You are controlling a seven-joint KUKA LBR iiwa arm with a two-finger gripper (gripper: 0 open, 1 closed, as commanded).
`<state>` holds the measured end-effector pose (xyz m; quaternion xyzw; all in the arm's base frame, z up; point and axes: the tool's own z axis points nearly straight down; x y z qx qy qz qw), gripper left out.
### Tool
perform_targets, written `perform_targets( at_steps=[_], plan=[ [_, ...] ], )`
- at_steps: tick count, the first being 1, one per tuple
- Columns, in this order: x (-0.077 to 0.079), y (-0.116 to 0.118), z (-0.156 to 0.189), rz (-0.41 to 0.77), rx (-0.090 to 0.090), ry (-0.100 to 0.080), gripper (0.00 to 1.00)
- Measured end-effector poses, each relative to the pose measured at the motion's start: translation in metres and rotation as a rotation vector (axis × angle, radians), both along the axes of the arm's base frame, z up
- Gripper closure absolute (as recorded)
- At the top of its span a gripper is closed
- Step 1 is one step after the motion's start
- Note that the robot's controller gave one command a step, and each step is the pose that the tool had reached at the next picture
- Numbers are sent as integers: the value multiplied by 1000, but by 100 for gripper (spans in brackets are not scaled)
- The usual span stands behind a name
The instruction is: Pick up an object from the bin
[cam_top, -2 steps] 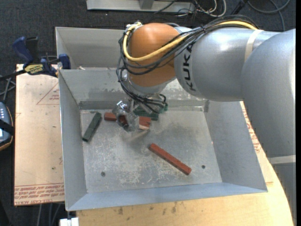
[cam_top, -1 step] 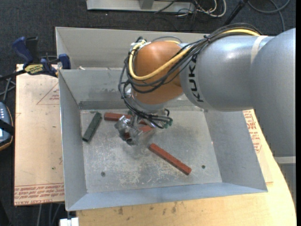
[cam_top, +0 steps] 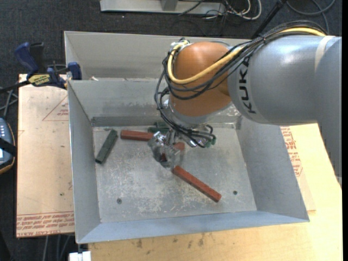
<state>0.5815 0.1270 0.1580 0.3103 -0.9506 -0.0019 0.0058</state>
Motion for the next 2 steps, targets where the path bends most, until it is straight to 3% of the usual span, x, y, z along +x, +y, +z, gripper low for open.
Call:
perform_targets(
  at_steps=[1,2],
  plan=[
    [9,-9,27,67,2,-10,100],
    [45,-36,-61,603,6,-8,0]
  ],
)
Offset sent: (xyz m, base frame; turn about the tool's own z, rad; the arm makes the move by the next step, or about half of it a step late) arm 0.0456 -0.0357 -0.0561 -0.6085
